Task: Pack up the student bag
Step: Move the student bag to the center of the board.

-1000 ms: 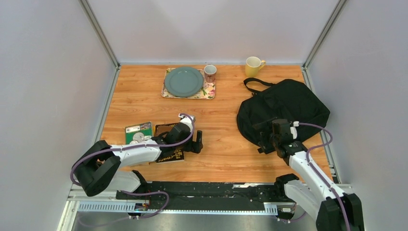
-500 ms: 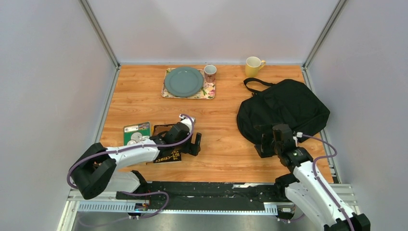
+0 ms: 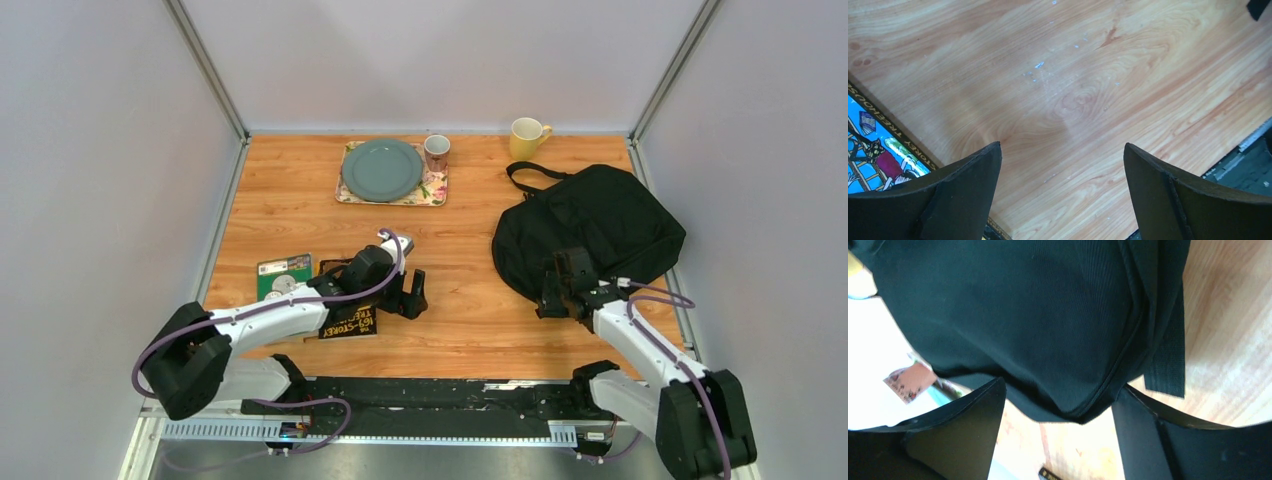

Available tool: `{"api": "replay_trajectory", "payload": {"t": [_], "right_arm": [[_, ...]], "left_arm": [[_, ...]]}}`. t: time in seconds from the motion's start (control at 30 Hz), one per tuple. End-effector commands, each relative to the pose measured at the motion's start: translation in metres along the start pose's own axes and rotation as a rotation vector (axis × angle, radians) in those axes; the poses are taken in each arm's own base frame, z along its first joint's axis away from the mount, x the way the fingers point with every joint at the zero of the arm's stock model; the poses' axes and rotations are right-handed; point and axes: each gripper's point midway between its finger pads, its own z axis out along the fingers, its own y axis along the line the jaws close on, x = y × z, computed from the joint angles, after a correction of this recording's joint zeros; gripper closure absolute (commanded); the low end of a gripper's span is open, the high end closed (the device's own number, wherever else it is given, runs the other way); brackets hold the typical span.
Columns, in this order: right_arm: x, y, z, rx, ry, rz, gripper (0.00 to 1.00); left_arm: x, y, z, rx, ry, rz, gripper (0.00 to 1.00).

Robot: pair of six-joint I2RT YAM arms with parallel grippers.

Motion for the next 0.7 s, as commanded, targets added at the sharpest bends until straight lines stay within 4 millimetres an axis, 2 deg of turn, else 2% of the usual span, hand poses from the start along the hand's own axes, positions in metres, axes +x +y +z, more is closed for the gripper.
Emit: {"api": "replay_trajectory", "payload": {"t": [0.0,0.03,0.07,0.13,0.17,0.23,0.27,0.37,0.4,0.43,0.5,0.57,0.6,0.67], "right_arm": [[-0.016,0.034,0.015,-0.085,-0.103,-0.016,0.28],[-0.018,0.026,0.022,-0.045,-0.121,-0.053,0.35],[-0.019,0.024,0.025,-0.036,-0.128,-0.073,0.51],[-0.014,0.022,0.025,-0.014,-0.104,-0.120,0.75],[-0.012,0.022,0.023,-0.025,-0.090,-0.210,0.90],[0.003,0.036,0.012,-0.121,-0.015,-0.309,0.96],[0.007,0.037,0.008,-0.161,0.008,-0.418,1.00],[0.024,0.039,-0.017,-0.279,0.109,-0.581,1.00],[0.032,0.035,-0.026,-0.315,0.147,-0.691,1.00],[0.032,0.026,-0.036,-0.316,0.165,-0.727,1.00],[0.046,0.016,-0.053,-0.376,0.266,-0.852,1.00],[0.048,-0.006,-0.061,-0.340,0.325,-0.918,1.00],[0.056,-0.016,-0.068,-0.342,0.398,-0.953,1.00],[0.060,-0.043,-0.070,-0.285,0.475,-1.021,1.00]], "left_arm": [[-0.028,-0.022,-0.012,0.089,-0.086,0.014,0.01],[-0.027,-0.021,-0.012,0.086,-0.084,0.014,0.01],[-0.027,-0.020,-0.012,0.085,-0.081,0.014,0.01],[-0.026,-0.019,-0.013,0.080,-0.082,0.021,0.01],[-0.024,-0.019,-0.013,0.079,-0.076,0.022,0.01],[-0.023,-0.016,-0.013,0.066,-0.074,0.026,0.01],[-0.023,-0.015,-0.013,0.062,-0.072,0.029,0.01],[-0.024,-0.009,-0.015,0.032,-0.084,0.040,0.01],[-0.027,-0.007,-0.017,0.018,-0.097,0.049,0.01],[-0.027,-0.004,-0.018,0.005,-0.099,0.053,0.01],[-0.033,-0.004,-0.021,-0.002,-0.120,0.065,0.01],[-0.042,0.000,-0.023,-0.036,-0.147,0.074,0.01],[-0.050,0.001,-0.025,-0.051,-0.168,0.086,0.01],[-0.058,0.002,-0.025,-0.066,-0.182,0.098,0.01]]}}
